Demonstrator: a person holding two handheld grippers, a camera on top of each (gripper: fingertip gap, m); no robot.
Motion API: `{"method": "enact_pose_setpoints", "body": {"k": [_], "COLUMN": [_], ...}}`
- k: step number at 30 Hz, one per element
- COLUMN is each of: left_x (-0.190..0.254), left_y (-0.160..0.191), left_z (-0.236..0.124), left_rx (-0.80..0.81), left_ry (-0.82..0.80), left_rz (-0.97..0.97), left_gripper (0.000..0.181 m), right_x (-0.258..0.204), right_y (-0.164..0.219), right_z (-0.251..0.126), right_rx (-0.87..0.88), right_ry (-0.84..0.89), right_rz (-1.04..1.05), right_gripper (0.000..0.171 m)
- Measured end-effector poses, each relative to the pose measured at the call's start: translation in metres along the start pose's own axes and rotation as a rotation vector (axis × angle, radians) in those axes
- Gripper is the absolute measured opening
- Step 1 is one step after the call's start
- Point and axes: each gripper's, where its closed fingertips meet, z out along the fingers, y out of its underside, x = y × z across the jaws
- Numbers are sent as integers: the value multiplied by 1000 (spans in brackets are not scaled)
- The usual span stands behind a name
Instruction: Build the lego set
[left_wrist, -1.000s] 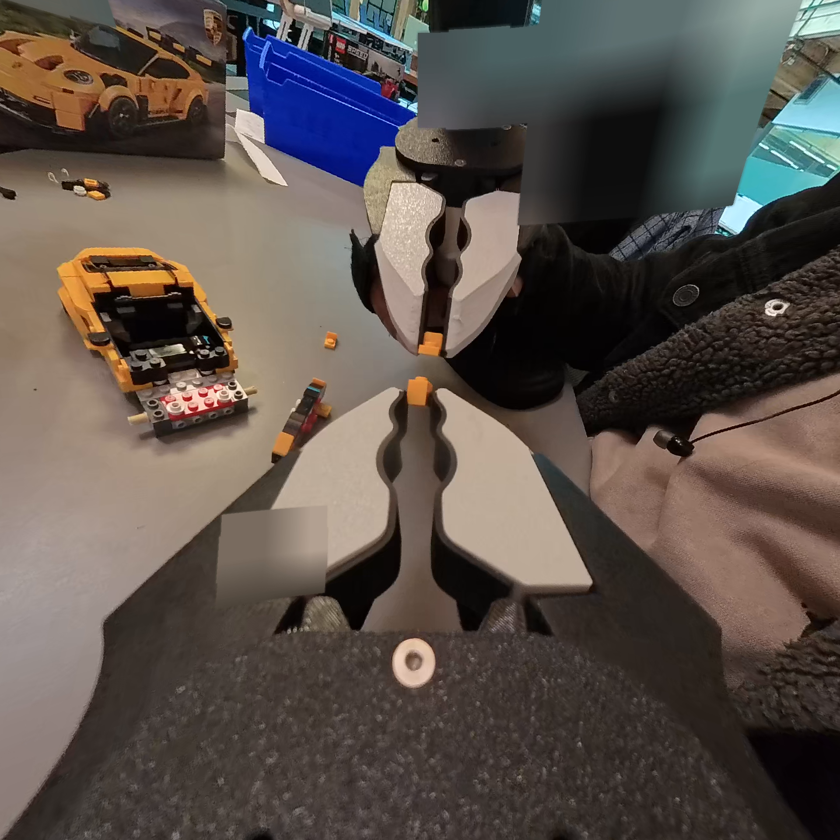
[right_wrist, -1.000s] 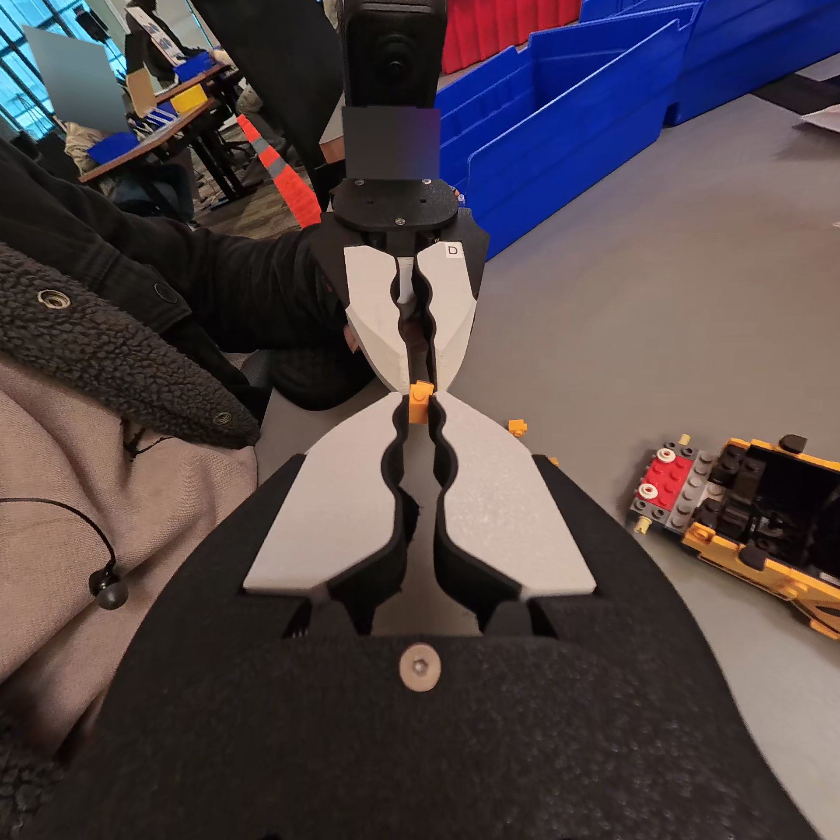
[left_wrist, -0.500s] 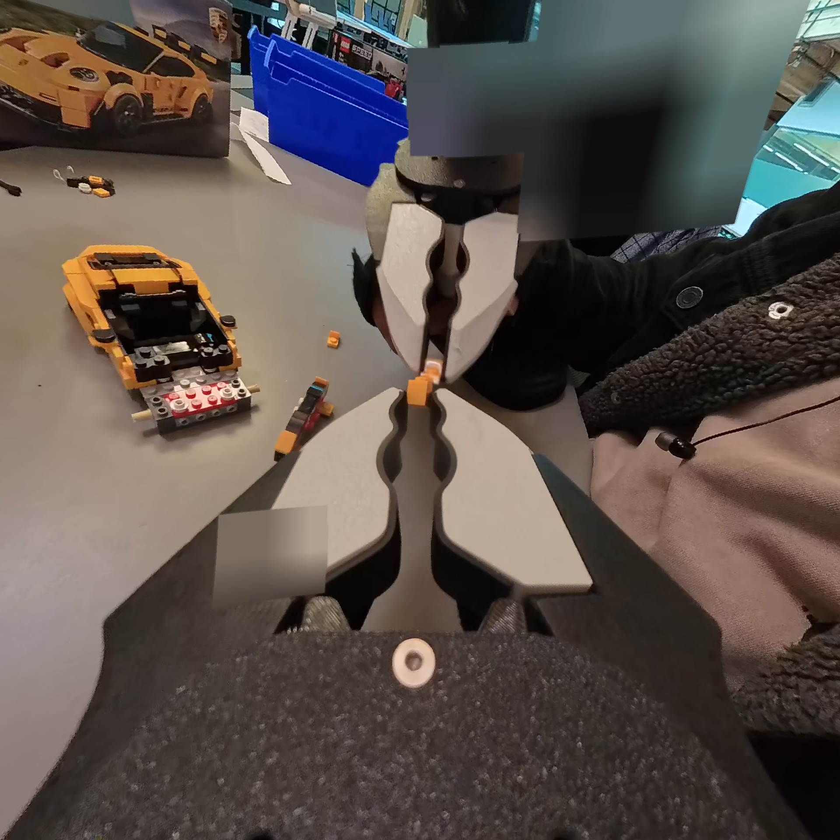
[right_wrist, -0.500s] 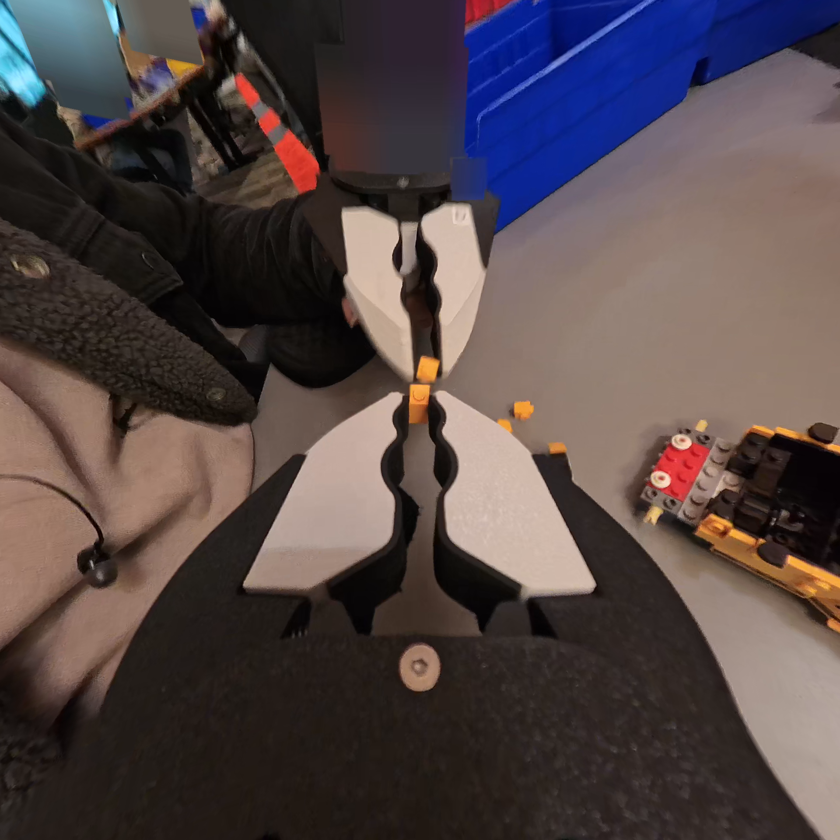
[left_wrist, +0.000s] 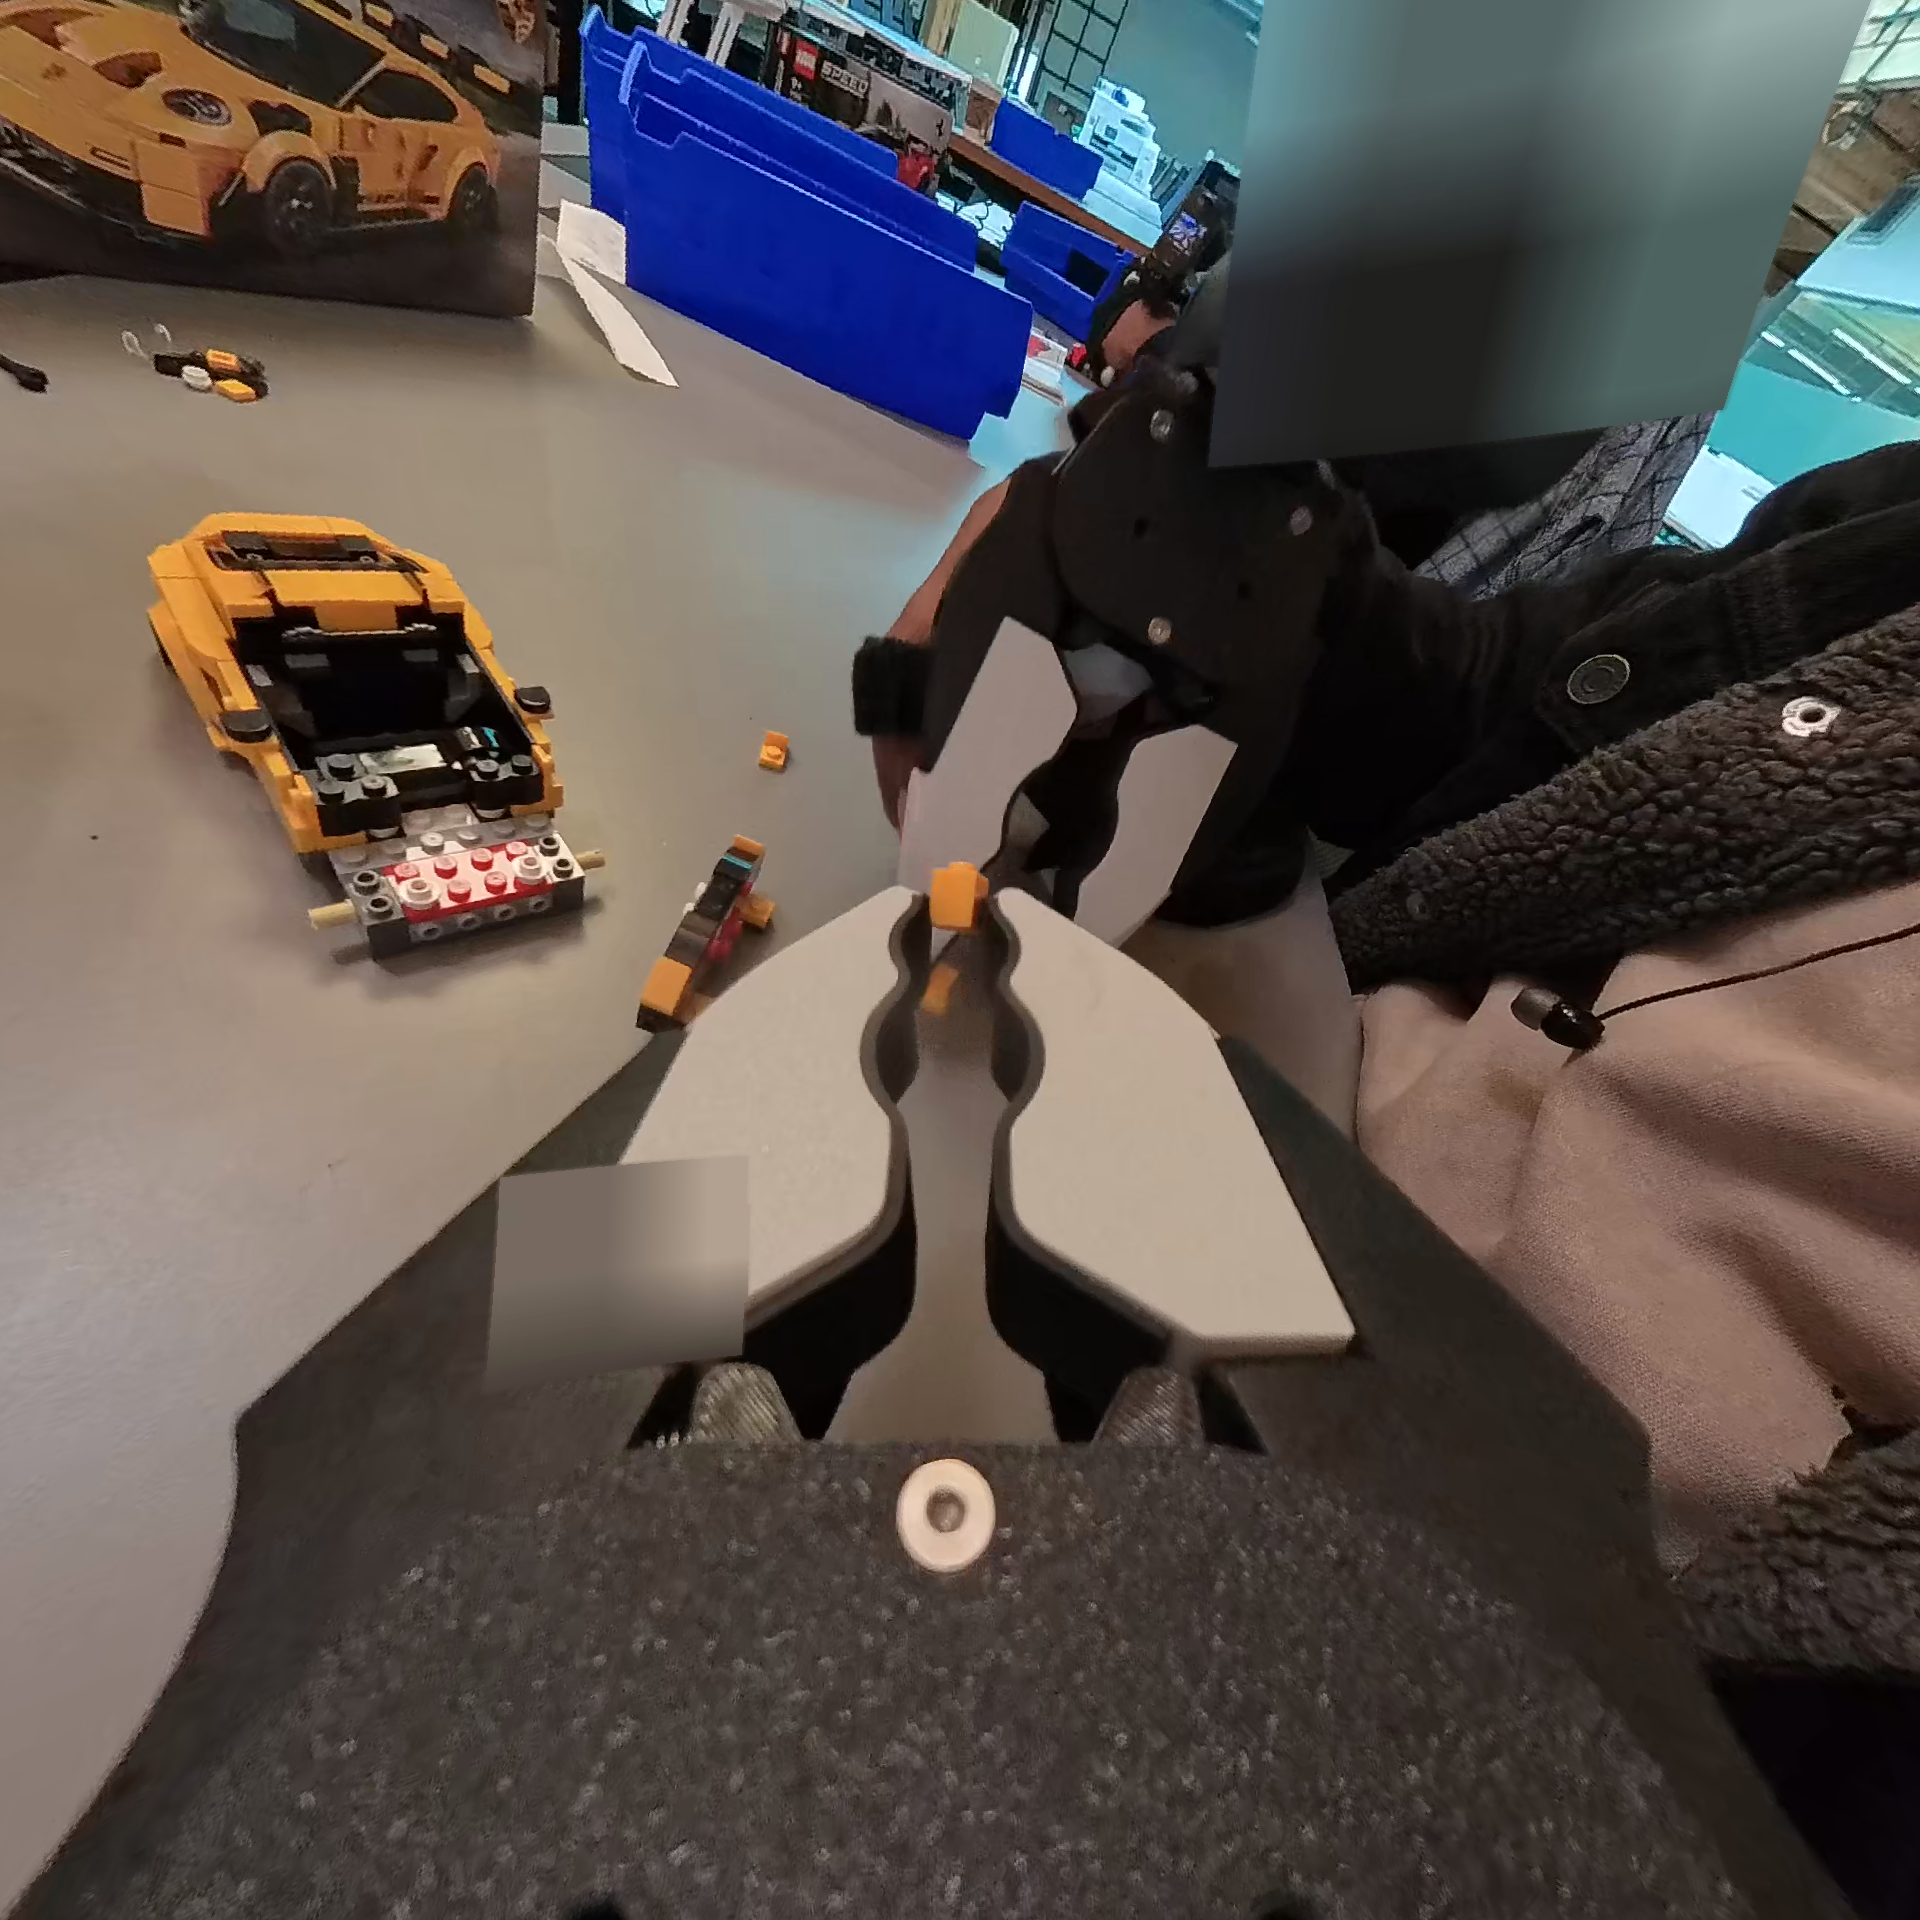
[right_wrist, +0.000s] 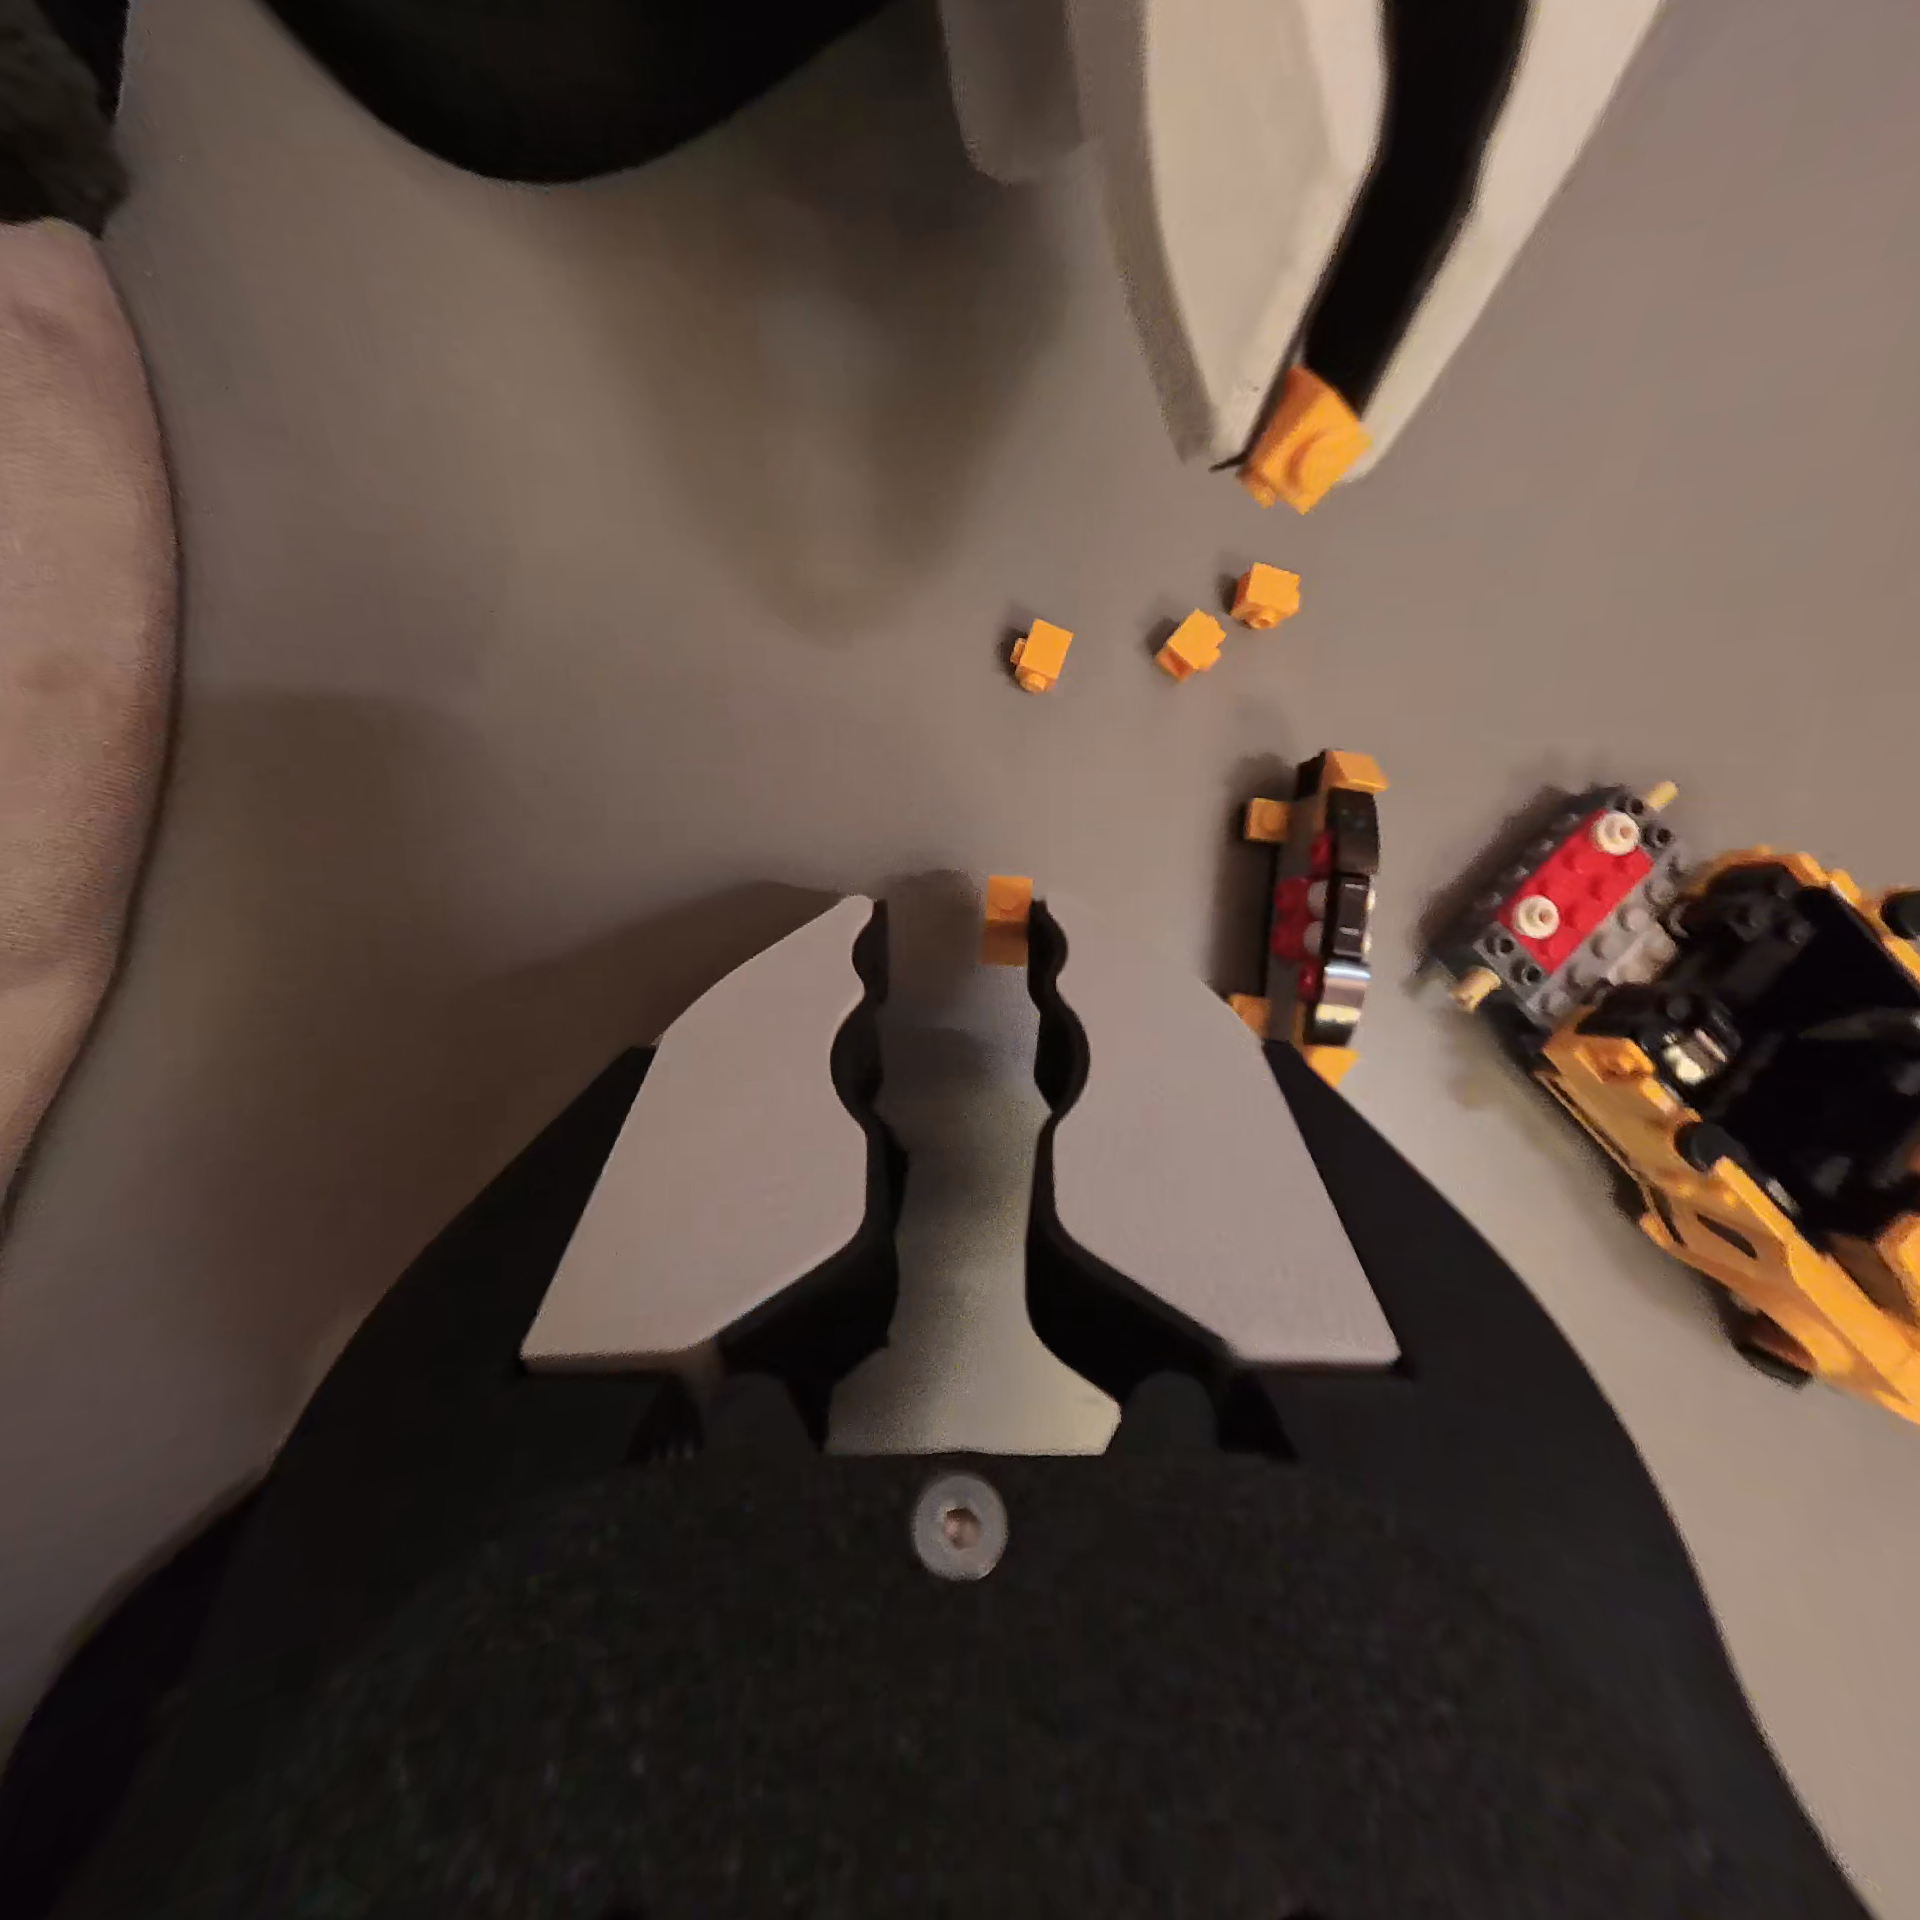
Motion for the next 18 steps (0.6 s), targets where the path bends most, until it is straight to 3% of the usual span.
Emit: {"method": "enact_pose_setpoints", "body": {"k": [5,11,18], "left_x": [-1,0,-2], "left_y": [0,0,0], "left_z": [0,0,-1], "left_rx": [-1,-2,-1], "left_ry": [-1,-2,-7], "left_rz": [-2,2,-6], "left_gripper": [10,10,9], "right_x": [-11,-34,-12], "right_y": [1,12,14], "right_z": [-5,8,-11], "right_rx": [-15,-53,-84], "right_ry": [-25,-171,-37], "right_rz": [21,10,113], "right_gripper": [25,26,28]}}
